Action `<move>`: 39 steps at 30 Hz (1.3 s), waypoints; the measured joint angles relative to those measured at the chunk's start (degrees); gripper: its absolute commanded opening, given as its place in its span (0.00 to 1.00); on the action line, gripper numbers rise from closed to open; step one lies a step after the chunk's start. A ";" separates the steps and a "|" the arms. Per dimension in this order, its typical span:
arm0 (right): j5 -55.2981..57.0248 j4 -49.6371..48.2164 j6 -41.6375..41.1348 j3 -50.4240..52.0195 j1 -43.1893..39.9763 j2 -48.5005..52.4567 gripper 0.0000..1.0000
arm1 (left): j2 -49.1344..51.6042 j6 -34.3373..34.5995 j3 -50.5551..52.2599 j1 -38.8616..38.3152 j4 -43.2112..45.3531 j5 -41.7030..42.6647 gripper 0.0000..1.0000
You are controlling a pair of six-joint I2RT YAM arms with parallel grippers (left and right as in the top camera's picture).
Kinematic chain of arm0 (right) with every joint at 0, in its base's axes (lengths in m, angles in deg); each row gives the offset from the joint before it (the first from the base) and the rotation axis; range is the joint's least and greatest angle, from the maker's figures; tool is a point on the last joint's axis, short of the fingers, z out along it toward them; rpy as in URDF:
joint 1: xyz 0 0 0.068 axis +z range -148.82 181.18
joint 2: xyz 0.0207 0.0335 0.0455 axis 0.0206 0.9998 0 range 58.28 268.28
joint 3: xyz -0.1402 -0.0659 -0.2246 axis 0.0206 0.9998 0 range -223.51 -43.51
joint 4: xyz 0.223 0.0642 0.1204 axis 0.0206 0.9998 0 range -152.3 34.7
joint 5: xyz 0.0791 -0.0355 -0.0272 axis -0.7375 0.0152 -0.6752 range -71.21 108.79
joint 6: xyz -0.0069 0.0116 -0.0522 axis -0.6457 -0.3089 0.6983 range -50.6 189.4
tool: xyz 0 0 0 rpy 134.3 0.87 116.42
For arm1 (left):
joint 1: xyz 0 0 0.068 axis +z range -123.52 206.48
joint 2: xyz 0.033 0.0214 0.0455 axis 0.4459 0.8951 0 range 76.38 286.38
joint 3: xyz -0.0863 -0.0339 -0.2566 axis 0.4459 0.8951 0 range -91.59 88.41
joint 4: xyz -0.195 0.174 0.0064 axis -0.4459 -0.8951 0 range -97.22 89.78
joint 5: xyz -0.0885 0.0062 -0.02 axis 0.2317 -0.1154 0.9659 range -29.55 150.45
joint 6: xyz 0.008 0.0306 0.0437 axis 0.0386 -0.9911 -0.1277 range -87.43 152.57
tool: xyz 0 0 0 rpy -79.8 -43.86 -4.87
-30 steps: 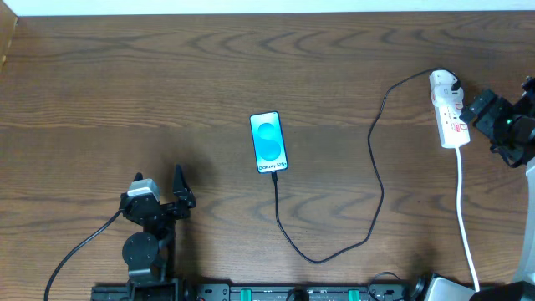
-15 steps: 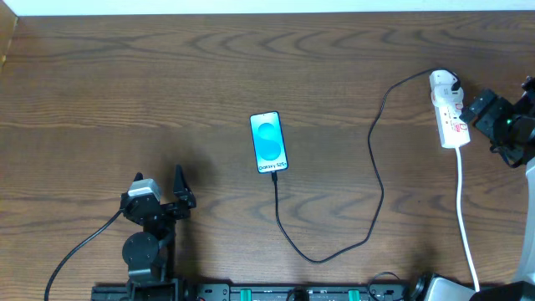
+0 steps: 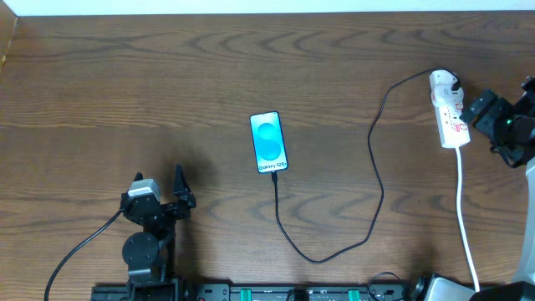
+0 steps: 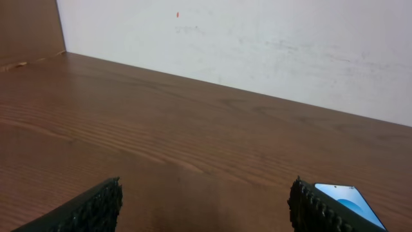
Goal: Plug charger to phone and switch on socket
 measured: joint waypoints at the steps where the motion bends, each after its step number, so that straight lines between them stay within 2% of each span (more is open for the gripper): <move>1: 0.28 0.11 0.02 0.02 0.00 -0.09 0.99 | 0.00 -0.02 0.00 0.00 0.00 0.02 0.82; 4: 0.81 -2.14 -0.37 1.22 0.00 -1.29 0.99 | 0.00 -0.02 0.00 0.00 -0.02 0.02 0.82; 8: 1.05 -12.15 -2.40 9.03 0.35 -7.54 0.99 | 0.00 -0.02 0.00 0.00 -0.04 0.15 0.82; 16: 1.01 -38.07 -4.07 34.07 5.64 -25.40 0.99 | 0.00 -0.20 0.00 0.00 -0.04 0.46 0.83; 21: 0.87 -47.17 -4.39 48.46 9.05 -35.89 0.99 | 0.00 -0.20 0.00 0.00 -0.07 0.68 0.83; 31: 4.13 -56.68 -4.52 70.10 12.33 -56.11 0.99 | 0.00 -0.20 0.00 0.00 -0.07 0.90 0.83; 35: 6.71 -50.93 -4.55 73.05 12.57 -64.15 0.99 | 0.00 -0.20 0.00 0.00 -0.07 0.92 0.82; 39: 9.88 -49.24 -4.07 73.05 13.60 -72.30 0.99 | 0.00 -0.20 0.00 0.00 -0.09 1.05 0.82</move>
